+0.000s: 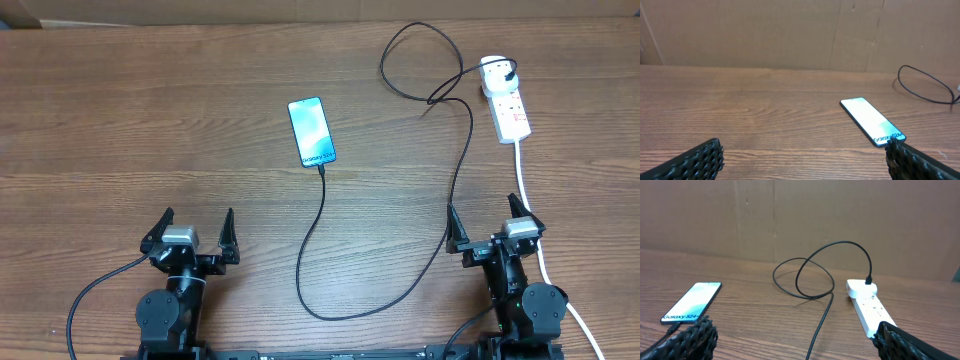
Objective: Plug charger to phone and switch on socket
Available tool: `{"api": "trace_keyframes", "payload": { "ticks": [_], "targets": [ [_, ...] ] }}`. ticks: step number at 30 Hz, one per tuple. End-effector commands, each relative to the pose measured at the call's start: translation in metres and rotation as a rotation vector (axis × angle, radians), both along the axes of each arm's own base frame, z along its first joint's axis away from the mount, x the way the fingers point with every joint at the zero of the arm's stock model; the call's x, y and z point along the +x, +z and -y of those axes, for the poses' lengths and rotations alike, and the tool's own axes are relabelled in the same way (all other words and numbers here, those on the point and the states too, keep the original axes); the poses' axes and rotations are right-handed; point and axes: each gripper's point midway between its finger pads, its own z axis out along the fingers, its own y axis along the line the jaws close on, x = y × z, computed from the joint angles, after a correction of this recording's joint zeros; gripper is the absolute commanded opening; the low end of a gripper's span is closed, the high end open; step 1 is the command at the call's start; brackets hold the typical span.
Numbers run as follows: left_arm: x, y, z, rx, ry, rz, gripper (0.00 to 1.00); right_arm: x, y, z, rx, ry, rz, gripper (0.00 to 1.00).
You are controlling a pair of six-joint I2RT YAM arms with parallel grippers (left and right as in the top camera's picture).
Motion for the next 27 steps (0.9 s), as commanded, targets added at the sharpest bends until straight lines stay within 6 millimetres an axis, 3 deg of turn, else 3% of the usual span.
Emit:
{"api": "trace_keyframes", "payload": {
  "ticks": [1,27],
  "targets": [
    [-0.0005,0.0,0.002,0.002,-0.009,0.005,1.0,0.0,-0.0021,-0.0007,-0.002,0.002,0.003,1.0],
    [-0.0003,-0.0014,-0.0036,0.056,0.019,0.002,1.0,0.0,-0.0021,-0.0007,-0.002,0.002,0.003,1.0]
  ]
}}
